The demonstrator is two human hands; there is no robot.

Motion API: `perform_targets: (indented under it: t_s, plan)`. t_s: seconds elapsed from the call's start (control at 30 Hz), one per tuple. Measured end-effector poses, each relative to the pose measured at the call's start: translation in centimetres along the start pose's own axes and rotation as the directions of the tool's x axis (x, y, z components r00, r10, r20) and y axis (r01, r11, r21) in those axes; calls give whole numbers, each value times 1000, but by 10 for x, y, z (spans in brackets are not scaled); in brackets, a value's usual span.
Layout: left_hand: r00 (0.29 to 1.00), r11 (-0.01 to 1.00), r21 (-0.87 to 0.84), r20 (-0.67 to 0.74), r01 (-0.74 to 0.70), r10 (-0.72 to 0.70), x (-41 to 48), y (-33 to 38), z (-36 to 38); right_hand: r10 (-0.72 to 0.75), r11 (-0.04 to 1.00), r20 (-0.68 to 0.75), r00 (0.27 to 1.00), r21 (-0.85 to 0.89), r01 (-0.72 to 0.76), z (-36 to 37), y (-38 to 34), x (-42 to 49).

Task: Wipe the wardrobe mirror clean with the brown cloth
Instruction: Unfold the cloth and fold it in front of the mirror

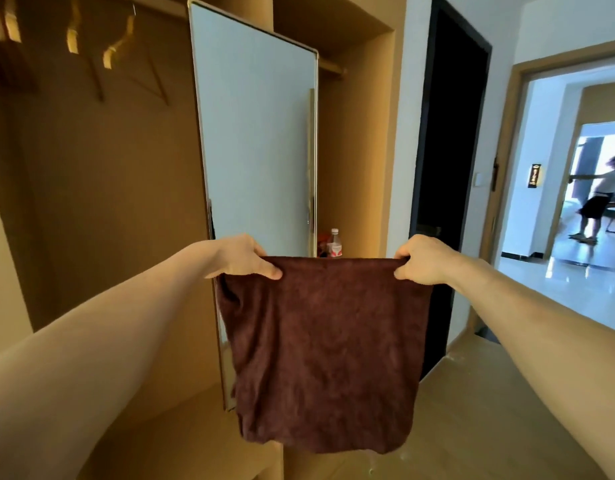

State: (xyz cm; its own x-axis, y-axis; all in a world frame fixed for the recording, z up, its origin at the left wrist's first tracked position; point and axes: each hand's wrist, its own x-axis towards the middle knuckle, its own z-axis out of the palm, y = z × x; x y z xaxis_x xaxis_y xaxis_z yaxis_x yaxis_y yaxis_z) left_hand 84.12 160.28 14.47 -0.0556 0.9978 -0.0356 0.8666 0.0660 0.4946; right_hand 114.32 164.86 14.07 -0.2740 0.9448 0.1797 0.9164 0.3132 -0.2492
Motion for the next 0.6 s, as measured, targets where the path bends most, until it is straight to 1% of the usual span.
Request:
perform_targets:
  t_s: [0.07,0.1,0.17,0.23,0.3,0.4,0.5,0.6]
  plan:
    - [999,997,-65,-12,40,-41,19,-7,-10,14,987,-19,1000,160,-11,-2,5,25]
    - [999,995,-82,-19,48,-50,27,-9,-13,29,966,-2,1000,258,-28,-4,7,36]
    - [998,991,-126,-46,43,-49,45,-8,-20,57,902,43,997,426,-70,-9,8,59]
    - [997,970,-241,-61,24,-40,61,-2,-24,67,845,59,996,528,-88,-10,9,78]
    - [994,908,-419,-94,16,-60,78,4,-26,69,778,53,996,622,-86,-9,9,99]
    - [971,777,-630,-188,-1,-151,95,12,-28,81,668,36,996,739,-80,-5,5,123]
    - [948,667,-745,-221,-12,-230,109,18,-32,84,599,20,996,798,-67,-2,-3,144]
    - [938,561,-828,-212,-23,-275,121,23,-38,94,561,-33,995,827,-25,-7,-10,167]
